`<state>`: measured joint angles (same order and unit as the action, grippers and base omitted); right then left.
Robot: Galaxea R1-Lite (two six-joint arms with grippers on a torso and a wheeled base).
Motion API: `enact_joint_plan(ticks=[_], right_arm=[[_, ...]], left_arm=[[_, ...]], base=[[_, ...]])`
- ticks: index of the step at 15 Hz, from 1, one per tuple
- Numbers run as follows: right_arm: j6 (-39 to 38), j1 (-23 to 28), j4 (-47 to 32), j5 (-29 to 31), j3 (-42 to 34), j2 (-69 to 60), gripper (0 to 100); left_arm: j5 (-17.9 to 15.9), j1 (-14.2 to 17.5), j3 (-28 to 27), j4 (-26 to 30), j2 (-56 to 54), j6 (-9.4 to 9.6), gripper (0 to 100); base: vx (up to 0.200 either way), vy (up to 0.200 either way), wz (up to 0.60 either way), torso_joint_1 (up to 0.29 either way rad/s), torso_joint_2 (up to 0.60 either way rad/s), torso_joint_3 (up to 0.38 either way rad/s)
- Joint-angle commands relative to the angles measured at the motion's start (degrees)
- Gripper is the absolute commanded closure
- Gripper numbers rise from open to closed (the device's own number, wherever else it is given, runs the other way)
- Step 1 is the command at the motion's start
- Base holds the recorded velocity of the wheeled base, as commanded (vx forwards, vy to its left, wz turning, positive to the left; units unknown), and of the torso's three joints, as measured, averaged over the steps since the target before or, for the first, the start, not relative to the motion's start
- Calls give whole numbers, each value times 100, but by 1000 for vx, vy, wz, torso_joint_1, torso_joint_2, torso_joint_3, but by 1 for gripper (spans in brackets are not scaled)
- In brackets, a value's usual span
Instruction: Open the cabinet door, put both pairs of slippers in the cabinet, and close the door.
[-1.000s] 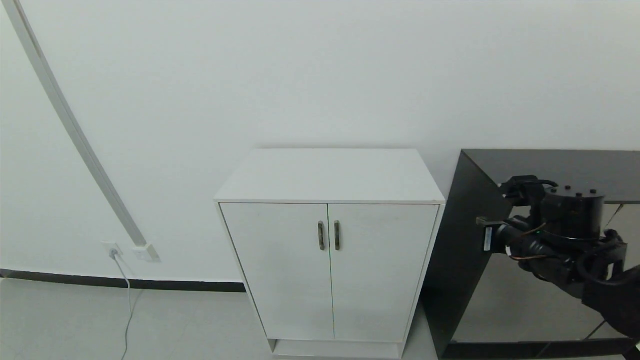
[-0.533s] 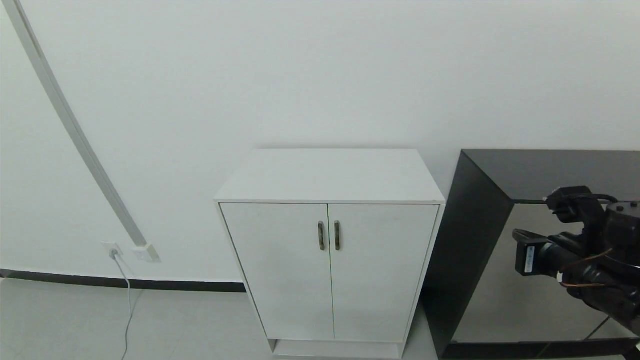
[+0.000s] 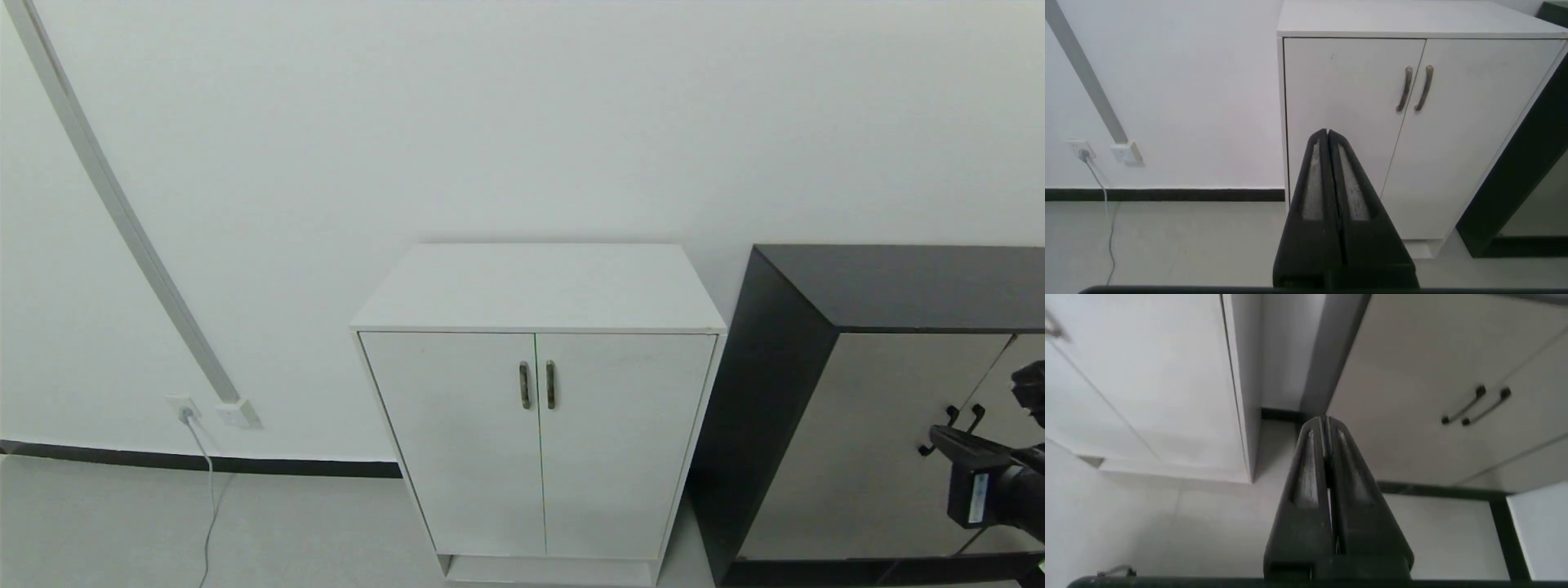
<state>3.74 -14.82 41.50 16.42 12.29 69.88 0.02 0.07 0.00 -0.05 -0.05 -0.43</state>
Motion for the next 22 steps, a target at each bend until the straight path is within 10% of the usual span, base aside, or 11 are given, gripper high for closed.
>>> enact_joint_plan(ticks=[1,10,22], right_arm=[[4,50,-414,-25,-209,-835,100],[21,50,-2972,-561,-244,-2901,100],[21,6,-3236,-816,-1220,-4325,100]], left_arm=[[6,1,0,-4,5,-1,100],[-2,-7,0,-4,5,-1,100],[6,-7,0,-4,5,-1,100]], base=[[0,0,0,0,0,0],[0,0,0,0,0,0],[0,0,0,0,0,0]])
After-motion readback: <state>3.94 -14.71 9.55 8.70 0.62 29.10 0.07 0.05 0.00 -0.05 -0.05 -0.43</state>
